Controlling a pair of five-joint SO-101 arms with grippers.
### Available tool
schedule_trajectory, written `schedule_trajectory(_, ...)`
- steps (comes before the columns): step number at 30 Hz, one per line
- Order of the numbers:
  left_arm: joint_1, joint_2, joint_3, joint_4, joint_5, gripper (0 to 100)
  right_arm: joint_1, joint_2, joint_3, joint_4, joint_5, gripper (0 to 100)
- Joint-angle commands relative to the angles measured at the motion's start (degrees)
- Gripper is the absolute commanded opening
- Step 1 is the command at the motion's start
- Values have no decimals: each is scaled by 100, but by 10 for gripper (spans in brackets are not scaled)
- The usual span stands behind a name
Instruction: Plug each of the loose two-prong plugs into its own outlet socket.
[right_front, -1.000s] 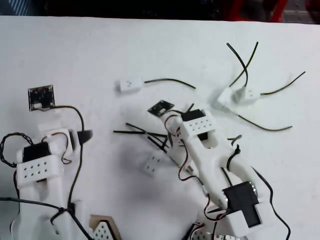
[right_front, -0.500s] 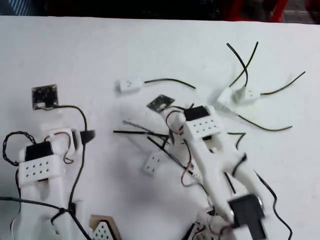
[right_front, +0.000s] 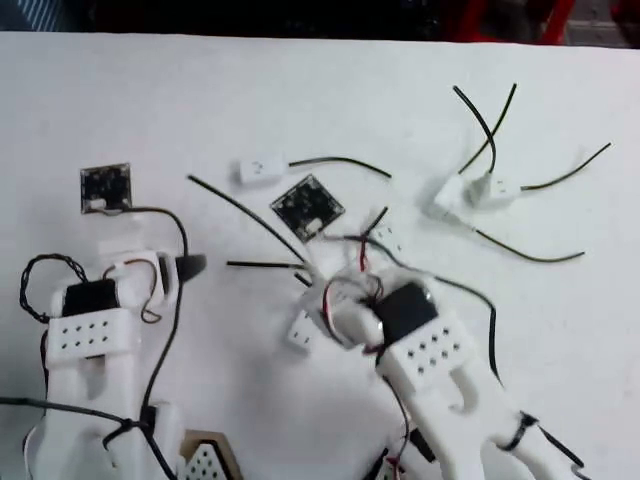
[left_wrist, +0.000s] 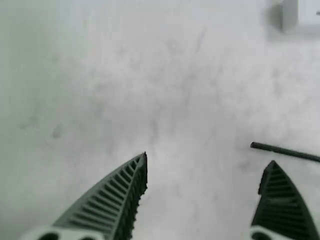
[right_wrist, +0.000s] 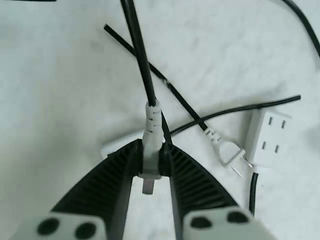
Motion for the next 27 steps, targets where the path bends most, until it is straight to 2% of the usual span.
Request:
schedule_trajectory(1,286,-180,-563,-79,668,347,-277,-532,290,-927,-299,17)
schedule_trajectory(10,1165,-180,-1363,-79,1459,347,-523,-760,835,-2448,-1143,17)
schedule_trajectory(19,1815,-180,-1248,-62,1433,347,-549,-760,1204,-3037,-1231,17)
schedule_trajectory(23,1965,-180,-1231,158,932,347,-532,-760,1380,-3213,-1187,17)
schedule_trajectory(27,2149,-180,-1196,264,826,347,-523,-760,1477,-3327,-1178,17)
